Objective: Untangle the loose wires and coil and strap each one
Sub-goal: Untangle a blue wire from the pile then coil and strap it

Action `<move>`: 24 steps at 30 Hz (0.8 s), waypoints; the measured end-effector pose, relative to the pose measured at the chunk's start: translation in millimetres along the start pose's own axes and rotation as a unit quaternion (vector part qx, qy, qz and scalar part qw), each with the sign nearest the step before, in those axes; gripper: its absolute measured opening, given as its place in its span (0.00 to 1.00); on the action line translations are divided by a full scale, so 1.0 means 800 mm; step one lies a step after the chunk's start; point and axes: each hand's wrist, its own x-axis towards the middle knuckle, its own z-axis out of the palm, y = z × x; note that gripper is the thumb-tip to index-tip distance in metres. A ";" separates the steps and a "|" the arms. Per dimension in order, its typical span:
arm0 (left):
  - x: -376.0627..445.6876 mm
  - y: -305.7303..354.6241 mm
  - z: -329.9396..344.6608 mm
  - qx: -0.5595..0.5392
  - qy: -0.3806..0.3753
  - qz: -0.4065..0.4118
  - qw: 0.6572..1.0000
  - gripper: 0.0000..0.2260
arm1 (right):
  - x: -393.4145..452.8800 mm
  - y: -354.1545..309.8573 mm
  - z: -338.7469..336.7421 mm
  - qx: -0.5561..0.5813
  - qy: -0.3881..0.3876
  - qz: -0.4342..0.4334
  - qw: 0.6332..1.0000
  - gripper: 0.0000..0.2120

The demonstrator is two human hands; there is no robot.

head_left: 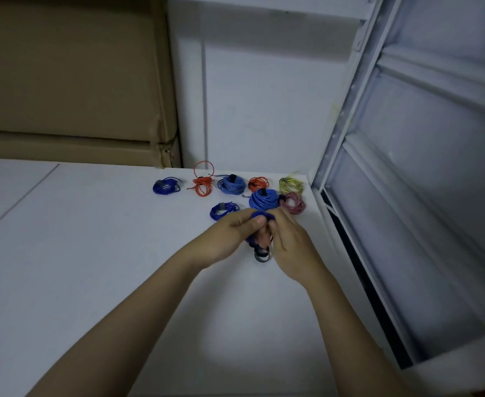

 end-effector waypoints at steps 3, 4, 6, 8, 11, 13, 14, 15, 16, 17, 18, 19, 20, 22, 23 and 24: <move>-0.003 0.004 -0.023 -0.028 -0.032 -0.096 0.994 0.11 | -0.004 -0.001 0.006 0.007 -0.034 0.014 0.999 0.11; -0.004 0.004 -0.031 0.024 -0.036 -0.123 0.991 0.11 | -0.006 -0.002 0.010 0.006 -0.044 0.026 0.999 0.11; -0.005 0.002 -0.038 0.119 -0.026 -0.128 0.984 0.12 | -0.007 -0.007 0.017 0.022 -0.055 0.058 0.997 0.12; -0.006 -0.003 -0.031 0.154 0.011 -0.095 0.983 0.12 | -0.004 -0.014 0.021 0.060 -0.051 0.089 0.993 0.13; -0.004 -0.011 -0.013 0.208 0.090 -0.051 0.973 0.13 | 0.004 -0.027 0.021 0.110 -0.024 0.129 0.985 0.13; -0.002 -0.014 -0.006 0.244 0.114 -0.006 0.963 0.14 | 0.004 -0.033 0.017 0.109 -0.012 0.148 0.983 0.12; -0.002 -0.015 -0.004 0.255 0.115 0.012 0.960 0.13 | 0.001 -0.035 0.015 0.098 -0.013 0.152 0.983 0.12; -0.002 -0.015 -0.002 0.263 0.114 0.026 0.958 0.13 | -0.002 -0.036 0.012 0.068 -0.013 0.151 0.986 0.13; -0.003 -0.016 0.000 0.270 0.113 0.038 0.955 0.12 | -0.004 -0.037 0.009 0.020 -0.008 0.139 0.990 0.14; -0.002 -0.018 0.002 0.280 0.115 0.051 0.952 0.12 | -0.005 -0.037 0.006 -0.034 0.003 0.123 0.992 0.16; -0.002 -0.019 0.004 0.294 0.118 0.062 0.947 0.11 | -0.006 -0.037 0.005 -0.079 0.022 0.108 0.991 0.18; 0.000 -0.020 0.007 0.310 0.119 0.071 0.941 0.11 | -0.006 -0.037 0.005 -0.102 0.043 0.098 0.989 0.19; 0.001 -0.021 0.009 0.322 0.120 0.081 0.935 0.10 | -0.008 -0.037 0.006 -0.110 0.058 0.089 0.988 0.21; 0.005 -0.021 0.013 0.328 0.118 0.093 0.933 0.11 | -0.014 -0.036 0.008 -0.127 0.055 0.071 0.988 0.28; 0.007 -0.023 0.014 0.325 0.116 0.096 0.934 0.12 | -0.019 -0.033 0.009 -0.130 0.046 0.069 0.988 0.30; 0.010 -0.024 0.013 0.323 0.112 0.097 0.935 0.12 | -0.022 -0.030 0.010 -0.117 0.040 0.071 0.990 0.30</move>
